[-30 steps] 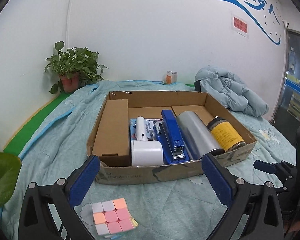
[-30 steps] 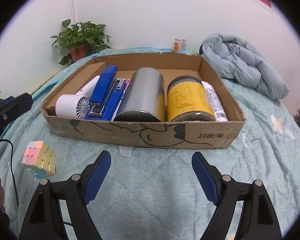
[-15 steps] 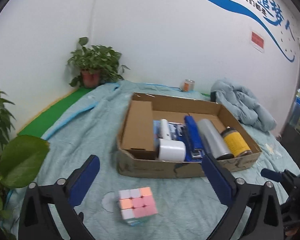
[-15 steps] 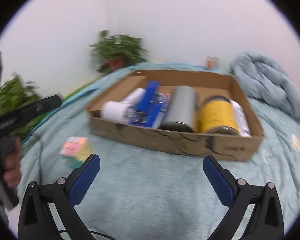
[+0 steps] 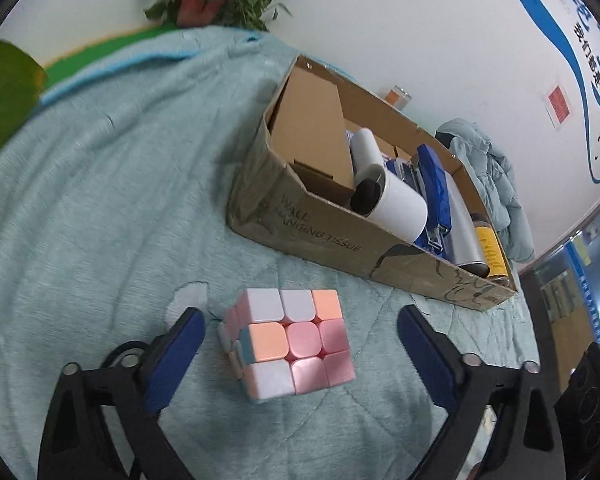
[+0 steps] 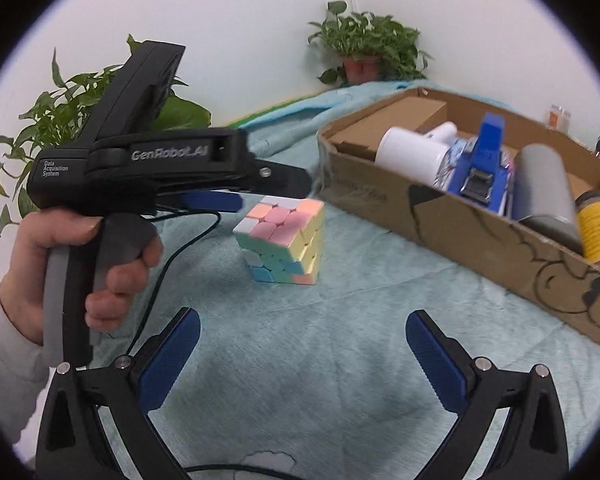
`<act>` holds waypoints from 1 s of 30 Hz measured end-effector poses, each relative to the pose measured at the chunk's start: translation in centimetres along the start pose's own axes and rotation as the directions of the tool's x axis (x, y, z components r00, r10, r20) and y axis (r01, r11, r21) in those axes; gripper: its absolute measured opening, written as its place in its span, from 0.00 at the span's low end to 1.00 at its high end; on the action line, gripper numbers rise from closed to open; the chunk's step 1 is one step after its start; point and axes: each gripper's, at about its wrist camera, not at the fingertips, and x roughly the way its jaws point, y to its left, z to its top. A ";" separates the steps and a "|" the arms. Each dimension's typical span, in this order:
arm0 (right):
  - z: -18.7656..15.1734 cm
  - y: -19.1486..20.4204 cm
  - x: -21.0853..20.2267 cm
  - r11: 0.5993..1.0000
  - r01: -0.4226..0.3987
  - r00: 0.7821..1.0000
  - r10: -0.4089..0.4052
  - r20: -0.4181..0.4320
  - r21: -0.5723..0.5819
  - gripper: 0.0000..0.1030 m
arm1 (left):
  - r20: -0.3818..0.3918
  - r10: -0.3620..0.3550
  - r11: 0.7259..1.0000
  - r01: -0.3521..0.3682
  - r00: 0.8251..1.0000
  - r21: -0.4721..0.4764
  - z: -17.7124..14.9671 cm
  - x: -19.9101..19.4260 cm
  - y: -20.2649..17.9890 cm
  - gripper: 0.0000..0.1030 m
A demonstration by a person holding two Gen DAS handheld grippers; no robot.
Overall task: Organize rigid objects
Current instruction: 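Move the left tool to the pastel Rubik's cube and grasp it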
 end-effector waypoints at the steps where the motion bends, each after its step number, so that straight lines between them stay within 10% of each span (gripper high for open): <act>1: 0.1 -0.2 0.5 1.000 -0.016 1.000 0.017 -0.010 0.022 0.99 | -0.019 -0.010 1.000 0.010 1.000 -0.004 0.0 0.7 0.1 0.78; 9: -0.9 -2.9 0.9 0.990 -0.033 0.999 0.036 -0.023 0.136 0.81 | -0.104 -0.124 0.986 0.135 0.987 0.102 -1.5 3.4 -3.9 0.69; 15: -4.3 -4.6 -1.5 0.978 0.017 0.998 -0.003 -0.064 0.208 0.66 | -0.272 -0.315 0.923 0.360 0.909 0.134 -4.9 5.8 -9.9 0.60; 30: -6.5 -4.7 -2.6 0.938 0.038 0.998 -0.021 -0.052 0.345 0.52 | -0.225 -0.293 0.948 0.313 0.929 0.061 -7.4 4.1 -9.7 0.60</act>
